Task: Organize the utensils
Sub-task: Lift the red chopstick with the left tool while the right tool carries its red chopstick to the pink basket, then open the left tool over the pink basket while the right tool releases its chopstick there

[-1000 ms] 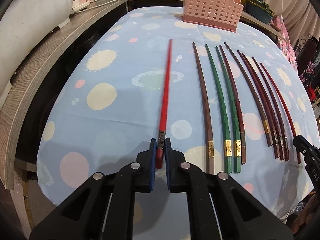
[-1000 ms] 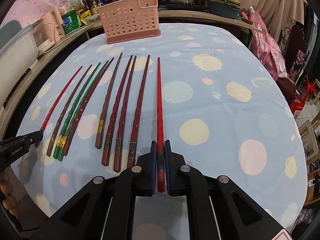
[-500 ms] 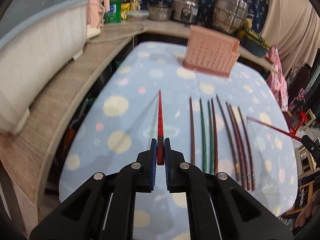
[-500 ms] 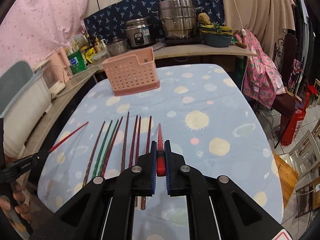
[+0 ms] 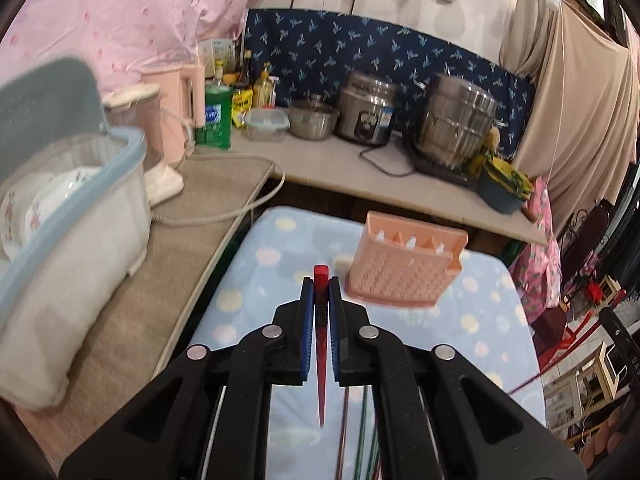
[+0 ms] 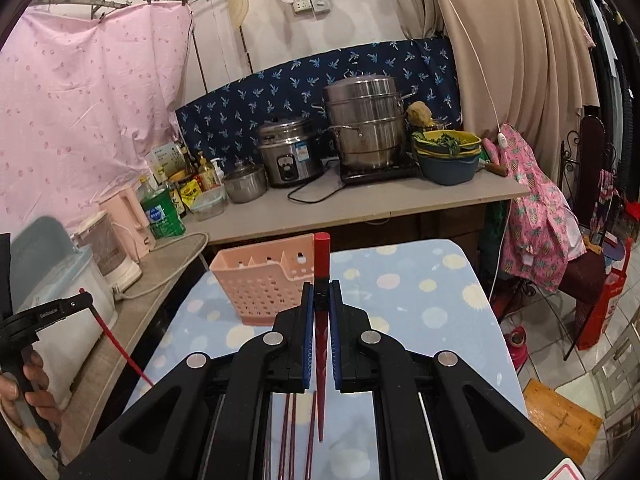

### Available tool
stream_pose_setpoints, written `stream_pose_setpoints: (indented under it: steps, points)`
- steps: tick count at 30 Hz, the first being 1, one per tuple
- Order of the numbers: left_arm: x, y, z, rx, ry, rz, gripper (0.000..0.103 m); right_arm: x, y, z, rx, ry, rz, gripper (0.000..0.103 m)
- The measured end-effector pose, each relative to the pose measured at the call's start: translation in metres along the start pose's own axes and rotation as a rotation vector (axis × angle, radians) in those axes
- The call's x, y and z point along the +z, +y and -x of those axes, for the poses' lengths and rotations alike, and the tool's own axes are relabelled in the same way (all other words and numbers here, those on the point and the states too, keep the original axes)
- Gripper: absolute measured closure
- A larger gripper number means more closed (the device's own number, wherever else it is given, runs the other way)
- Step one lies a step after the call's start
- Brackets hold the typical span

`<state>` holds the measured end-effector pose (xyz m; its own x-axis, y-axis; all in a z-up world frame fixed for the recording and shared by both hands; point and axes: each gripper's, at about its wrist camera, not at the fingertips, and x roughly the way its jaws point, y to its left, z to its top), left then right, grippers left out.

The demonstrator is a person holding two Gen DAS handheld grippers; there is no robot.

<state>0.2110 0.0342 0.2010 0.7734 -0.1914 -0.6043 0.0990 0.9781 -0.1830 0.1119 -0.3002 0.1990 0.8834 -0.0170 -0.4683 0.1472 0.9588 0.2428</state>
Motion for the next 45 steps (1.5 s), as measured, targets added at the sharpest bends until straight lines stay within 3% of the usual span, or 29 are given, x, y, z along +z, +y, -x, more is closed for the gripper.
stream_pose_setpoints:
  steps: [10,17,24,32,37,39,41,42,43,45]
  points:
    - [0.099,-0.042,-0.005,-0.058,-0.179,0.019,0.096,0.085,0.013,-0.055,0.055,-0.111,-0.043,0.096]
    - [0.139,-0.063,-0.034,-0.066,-0.238,0.026,0.096,0.124,0.024,-0.102,0.073,-0.131,-0.044,0.096]
    - [0.135,-0.072,-0.084,-0.057,-0.192,0.02,0.096,0.125,0.026,-0.149,0.078,-0.095,-0.045,0.096]
    - [0.11,-0.067,-0.134,-0.023,-0.1,-0.001,0.096,0.085,0.013,-0.192,0.046,0.012,-0.041,0.096]
    - [0.096,-0.058,-0.143,-0.021,-0.071,0.002,0.095,0.072,0.007,-0.196,0.028,0.047,-0.045,0.092]
    - [0.093,-0.055,-0.141,-0.015,-0.065,-0.002,0.089,0.07,0.006,-0.188,0.02,0.034,-0.046,0.086]
    - [0.089,-0.051,-0.135,-0.012,-0.067,0.002,0.066,0.07,0.004,-0.174,0.014,0.006,-0.047,0.072]
    - [0.086,-0.049,-0.131,-0.006,-0.073,0.004,0.06,0.068,0.004,-0.168,0.009,-0.009,-0.045,0.065]
    - [0.083,-0.047,-0.125,0.002,-0.082,0.005,0.053,0.068,0.003,-0.161,0.007,-0.023,-0.041,0.062]
    - [0.077,-0.044,-0.115,0.009,-0.086,-0.001,0.048,0.067,0.003,-0.143,0.011,-0.04,-0.039,0.06]
